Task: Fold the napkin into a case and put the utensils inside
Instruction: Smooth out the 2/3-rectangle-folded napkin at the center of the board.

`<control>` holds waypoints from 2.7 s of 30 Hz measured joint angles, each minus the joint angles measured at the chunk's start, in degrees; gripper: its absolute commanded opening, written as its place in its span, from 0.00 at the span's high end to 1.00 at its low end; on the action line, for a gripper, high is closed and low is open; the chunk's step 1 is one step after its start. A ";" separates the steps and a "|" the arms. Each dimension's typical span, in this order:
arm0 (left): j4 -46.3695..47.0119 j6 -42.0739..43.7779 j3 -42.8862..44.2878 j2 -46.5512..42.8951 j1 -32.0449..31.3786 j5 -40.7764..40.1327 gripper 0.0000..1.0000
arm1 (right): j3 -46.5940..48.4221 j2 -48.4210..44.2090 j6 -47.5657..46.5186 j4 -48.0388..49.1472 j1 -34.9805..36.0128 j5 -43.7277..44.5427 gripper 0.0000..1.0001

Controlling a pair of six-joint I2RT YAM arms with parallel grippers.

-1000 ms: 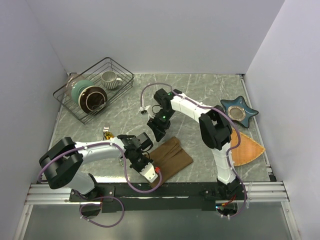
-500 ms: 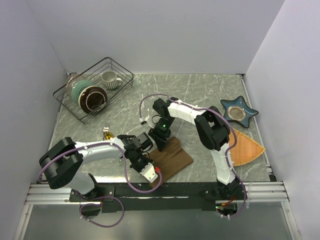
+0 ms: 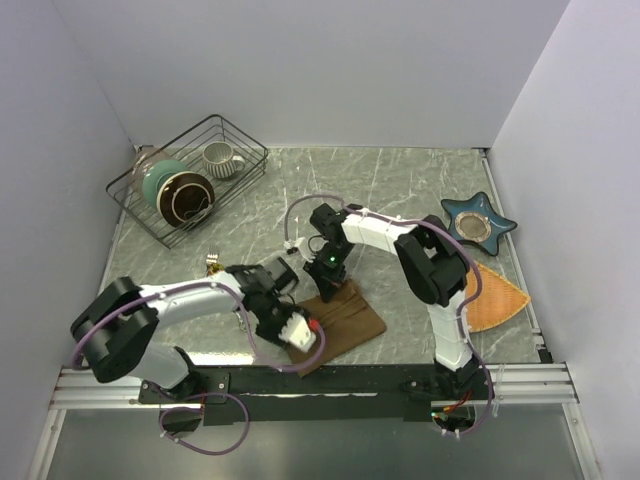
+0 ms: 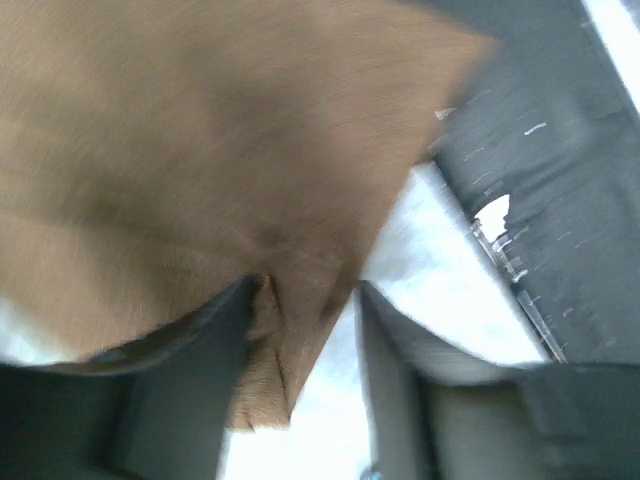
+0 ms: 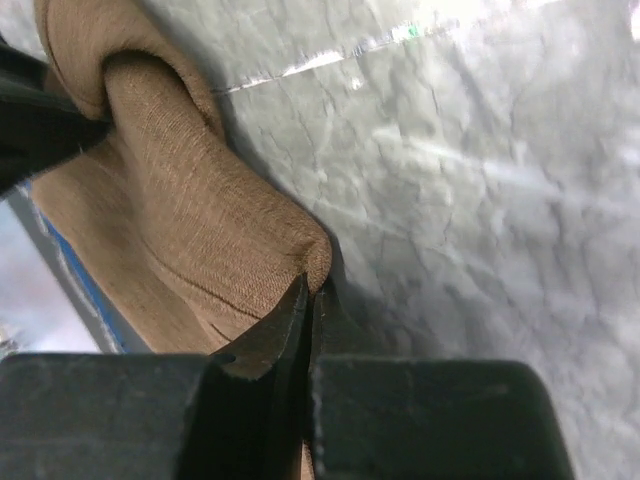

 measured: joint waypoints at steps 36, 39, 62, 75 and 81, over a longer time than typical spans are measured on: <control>9.09 -36.41 35.80 21.77 34.95 19.26 0.52 | 5.66 1.38 14.47 10.91 -15.50 8.39 1.00; 3.04 -30.60 38.86 25.42 34.95 20.81 0.53 | 4.72 1.38 16.79 10.93 -15.96 6.91 1.00; -10.47 -9.99 44.65 32.30 29.81 18.29 0.59 | 4.26 1.73 23.43 10.84 -16.35 5.90 1.00; -8.50 -8.11 44.78 32.30 29.81 17.16 0.49 | 5.29 2.45 23.76 9.92 -16.37 5.88 1.00; -8.39 -7.41 44.81 32.30 29.81 16.83 0.48 | 5.31 2.47 23.93 9.90 -16.37 5.90 1.00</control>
